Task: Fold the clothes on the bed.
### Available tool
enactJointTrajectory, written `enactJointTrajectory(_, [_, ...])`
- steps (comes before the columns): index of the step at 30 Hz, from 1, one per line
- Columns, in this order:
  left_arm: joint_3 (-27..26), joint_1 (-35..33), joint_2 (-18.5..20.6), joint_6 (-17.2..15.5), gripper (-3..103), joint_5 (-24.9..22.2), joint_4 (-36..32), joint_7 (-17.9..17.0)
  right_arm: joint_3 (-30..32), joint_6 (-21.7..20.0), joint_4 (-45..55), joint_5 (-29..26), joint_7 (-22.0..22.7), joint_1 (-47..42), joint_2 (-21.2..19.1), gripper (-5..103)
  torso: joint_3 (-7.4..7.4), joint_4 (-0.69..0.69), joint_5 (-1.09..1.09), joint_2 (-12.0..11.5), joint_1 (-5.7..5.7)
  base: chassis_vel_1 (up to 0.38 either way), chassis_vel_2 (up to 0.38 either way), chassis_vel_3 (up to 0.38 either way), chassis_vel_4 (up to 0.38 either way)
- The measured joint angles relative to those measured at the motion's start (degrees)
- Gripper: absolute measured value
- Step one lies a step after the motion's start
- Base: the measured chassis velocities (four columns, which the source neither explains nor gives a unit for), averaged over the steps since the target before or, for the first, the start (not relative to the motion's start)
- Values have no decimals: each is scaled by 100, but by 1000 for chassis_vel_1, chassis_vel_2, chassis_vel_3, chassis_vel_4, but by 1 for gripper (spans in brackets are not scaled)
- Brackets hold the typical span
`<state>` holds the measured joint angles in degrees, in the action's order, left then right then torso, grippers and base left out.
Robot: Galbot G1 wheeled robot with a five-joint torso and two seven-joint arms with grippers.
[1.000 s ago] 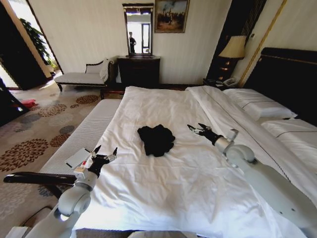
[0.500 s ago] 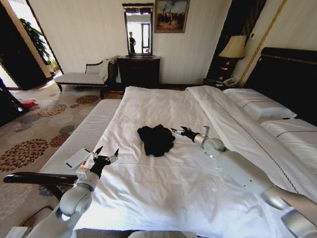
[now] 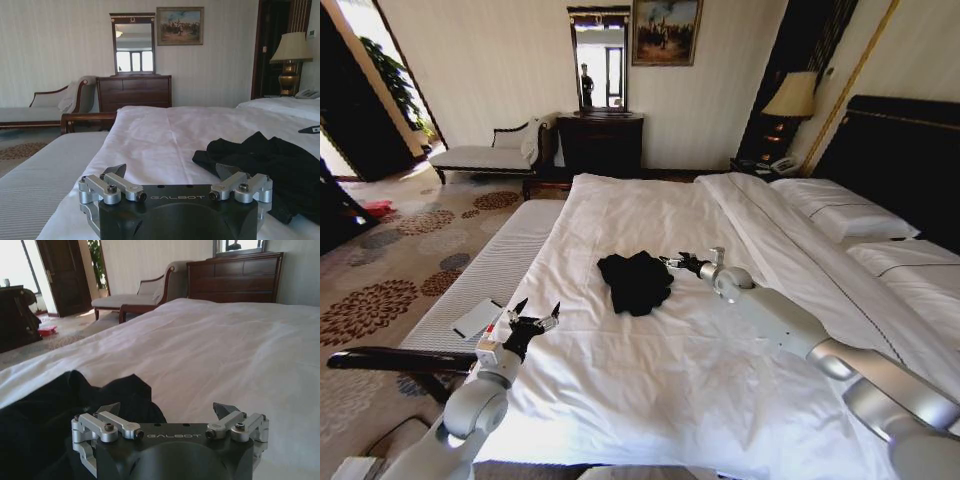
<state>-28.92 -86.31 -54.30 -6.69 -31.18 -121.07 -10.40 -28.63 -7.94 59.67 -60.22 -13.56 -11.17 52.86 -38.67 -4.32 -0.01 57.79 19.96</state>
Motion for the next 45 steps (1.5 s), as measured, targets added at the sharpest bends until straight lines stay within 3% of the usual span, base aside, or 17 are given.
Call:
enactJointTrajectory(7, [-10, 2, -48, 29, 100, 2, 60, 36, -424, 72, -527, 158, -164, 201, 268, 100, 0, 2, 2, 0, 0, 0, 0, 0, 0])
enactJointTrajectory(18, [-11, 5, -18, 65, 100, -13, 122, 60, -115, 79, -1076, 146, -247, 174, 518, 102, 0, 0, 1, 0, 0, 0, 0, 0, 0])
enactJointTrajectory(30, [-12, 12, -24, 74, 100, -44, 148, 77, -297, 85, -1441, 206, -368, 289, 771, 94, 0, 2, 1, 0, 0, 0, 0, 0, 0])
enactJointTrajectory(38, [-42, -4, 17, 77, 100, -52, 151, 78, -371, 85, -1544, 186, -366, 331, 885, 74, 0, 1, 1, 0, 0, 0, 0, 0, 0])
enactJointTrajectory(41, [-83, -19, 75, 78, 100, -90, 126, 78, -446, 94, -1578, 200, -365, 333, 884, 57, 0, 1, 2, 0, 0, 0, 0, 0, 0])
enactJointTrajectory(45, [-100, -19, 88, 79, 100, -105, 131, 78, -458, 101, -1573, 209, -364, 324, 865, 46, 0, 1, 1, 0, 0, 0, 0, 0, 0])
